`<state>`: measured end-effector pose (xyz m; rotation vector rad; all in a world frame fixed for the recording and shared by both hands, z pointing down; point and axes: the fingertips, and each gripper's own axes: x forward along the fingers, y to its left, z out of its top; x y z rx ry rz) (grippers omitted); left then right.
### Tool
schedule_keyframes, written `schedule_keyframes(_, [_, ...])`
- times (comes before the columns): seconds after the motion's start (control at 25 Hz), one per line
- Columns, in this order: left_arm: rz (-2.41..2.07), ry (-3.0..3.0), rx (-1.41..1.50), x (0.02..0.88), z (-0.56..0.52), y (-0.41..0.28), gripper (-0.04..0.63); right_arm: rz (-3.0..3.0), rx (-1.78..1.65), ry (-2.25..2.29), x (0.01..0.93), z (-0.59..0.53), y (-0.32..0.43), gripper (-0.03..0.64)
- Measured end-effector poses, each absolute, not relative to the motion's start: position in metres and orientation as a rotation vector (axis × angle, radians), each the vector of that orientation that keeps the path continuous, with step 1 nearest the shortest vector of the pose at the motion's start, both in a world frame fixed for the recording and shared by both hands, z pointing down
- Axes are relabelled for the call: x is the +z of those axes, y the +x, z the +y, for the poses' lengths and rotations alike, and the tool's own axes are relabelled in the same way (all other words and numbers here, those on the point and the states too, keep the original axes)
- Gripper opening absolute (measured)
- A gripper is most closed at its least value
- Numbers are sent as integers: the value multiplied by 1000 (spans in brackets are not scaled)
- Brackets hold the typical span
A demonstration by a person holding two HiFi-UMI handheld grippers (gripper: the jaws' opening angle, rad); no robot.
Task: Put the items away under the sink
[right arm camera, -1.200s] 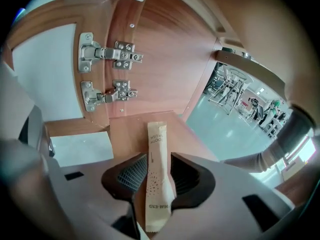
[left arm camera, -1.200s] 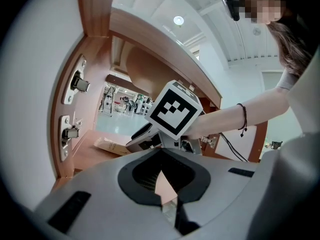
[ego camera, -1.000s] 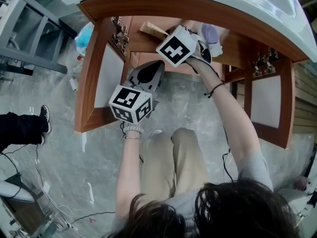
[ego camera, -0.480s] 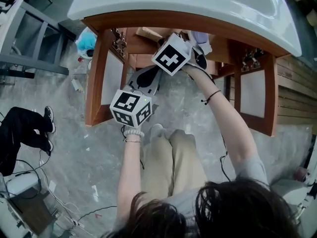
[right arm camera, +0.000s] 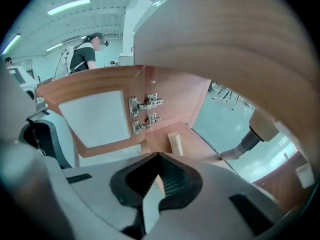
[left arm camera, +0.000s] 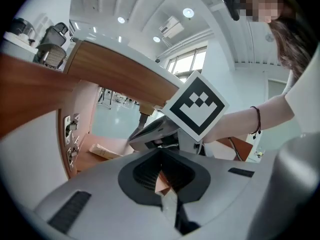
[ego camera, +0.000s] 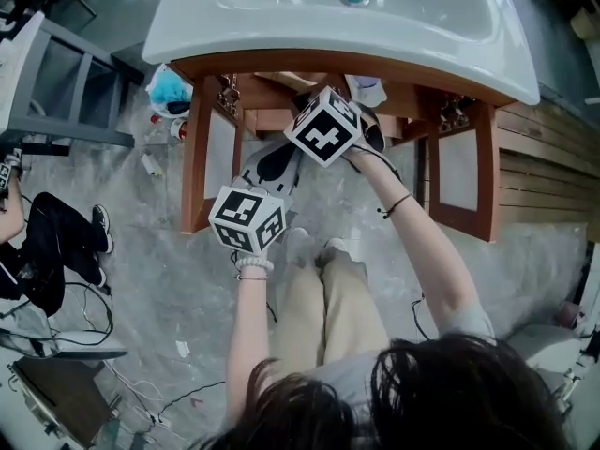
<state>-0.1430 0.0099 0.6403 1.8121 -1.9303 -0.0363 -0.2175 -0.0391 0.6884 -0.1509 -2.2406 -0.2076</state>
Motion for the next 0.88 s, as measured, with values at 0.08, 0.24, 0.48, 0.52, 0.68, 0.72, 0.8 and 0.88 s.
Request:
schedule_keyframes(0.08, [-1929, 1800, -42, 631, 13, -143, -3, -2251, -188, -148, 676, -37, -214, 15])
schedule_keyframes(0.24, [-1923, 1786, -46, 614, 17, -141, -3, -2275, -132, -123, 655, -36, -204, 15])
schedule_keyframes(0.48, [-1913, 1763, -45, 591, 21, -142, -3, -2311, -40, -76, 626, -36, -189, 15])
schedule_keyframes(0.52, [-1913, 1760, -47, 587, 22, -142, -3, -2316, -33, -73, 622, -36, -187, 15])
schedule_keyframes(0.68, [-1900, 1748, -49, 574, 23, -141, -3, -2323, 27, -54, 610, -33, -175, 15])
schedule_keyframes(0.72, [-1895, 1745, -49, 572, 23, -140, -3, -2325, 41, -50, 607, -33, -173, 15])
schedule_keyframes(0.8, [-1887, 1741, -52, 567, 23, -140, -3, -2327, 59, -44, 601, -32, -170, 15])
schedule_keyframes(0.88, [-1880, 1742, -46, 564, 22, -138, -3, -2329, 71, -41, 596, -33, -167, 15])
